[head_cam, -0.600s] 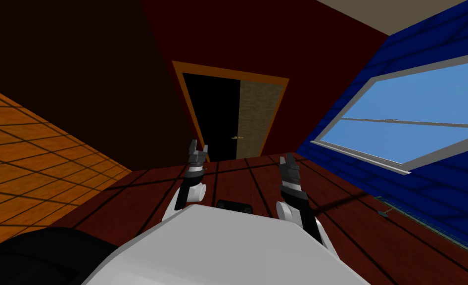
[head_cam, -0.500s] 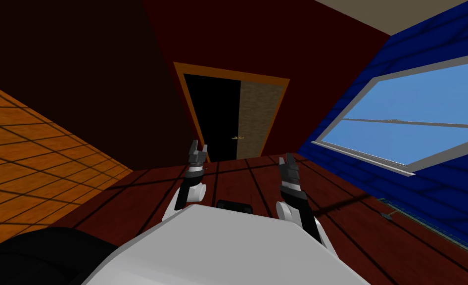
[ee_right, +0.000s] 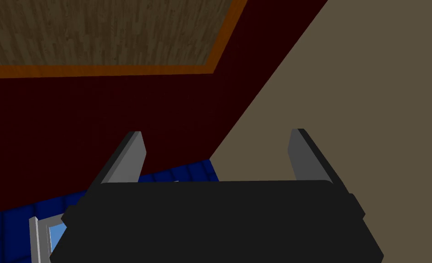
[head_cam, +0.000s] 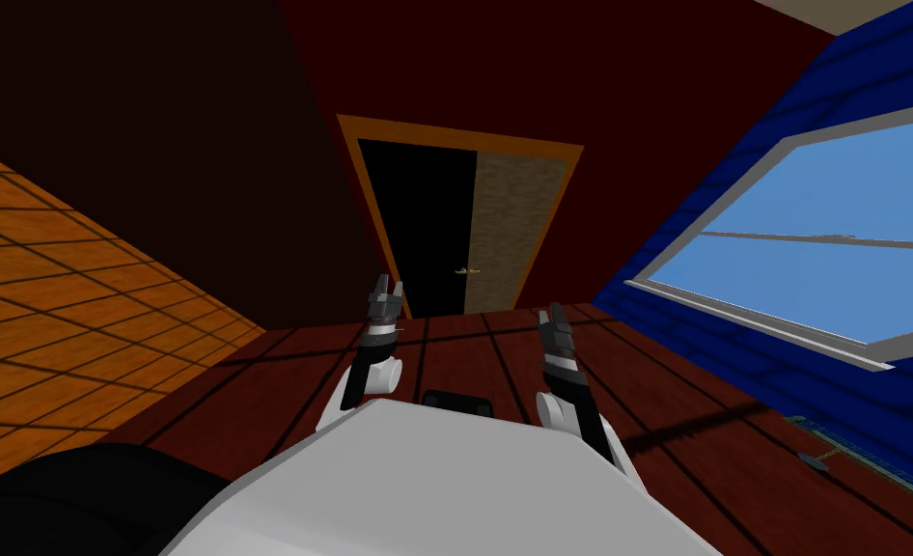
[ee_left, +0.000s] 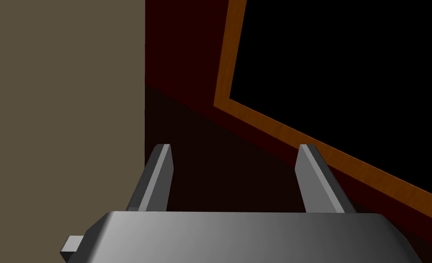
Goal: Pull the door open
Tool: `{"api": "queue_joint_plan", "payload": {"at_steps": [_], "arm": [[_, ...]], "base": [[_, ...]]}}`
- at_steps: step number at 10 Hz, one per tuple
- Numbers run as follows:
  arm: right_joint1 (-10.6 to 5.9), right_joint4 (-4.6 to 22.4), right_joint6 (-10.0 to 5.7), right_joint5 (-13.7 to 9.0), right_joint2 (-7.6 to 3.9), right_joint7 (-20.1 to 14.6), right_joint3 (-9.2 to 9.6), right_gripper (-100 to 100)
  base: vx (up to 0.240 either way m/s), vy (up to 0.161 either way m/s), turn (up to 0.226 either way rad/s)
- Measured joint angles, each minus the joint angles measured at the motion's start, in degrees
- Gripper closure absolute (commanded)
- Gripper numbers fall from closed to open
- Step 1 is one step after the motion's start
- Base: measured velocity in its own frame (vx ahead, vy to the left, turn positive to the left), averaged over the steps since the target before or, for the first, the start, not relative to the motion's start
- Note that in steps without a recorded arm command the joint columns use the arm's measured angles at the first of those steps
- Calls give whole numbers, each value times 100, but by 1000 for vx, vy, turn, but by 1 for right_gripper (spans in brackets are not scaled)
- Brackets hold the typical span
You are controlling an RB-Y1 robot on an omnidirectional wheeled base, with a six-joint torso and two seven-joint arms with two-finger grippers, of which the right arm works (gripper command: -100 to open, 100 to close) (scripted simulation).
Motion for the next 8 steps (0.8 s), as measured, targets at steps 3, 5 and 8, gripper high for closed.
{"api": "queue_joint_plan", "payload": {"at_steps": [3,5,8], "arm": [[-144,297,-30,-9,-57,-60,-31,-100],[-219,491,-65,-12,-86,-91,-43,-100],[-308,823,-177,-25,-140,-157,-68,-100]], "base": [[90,6,54],[86,-3,62],[96,-8,58]]}}
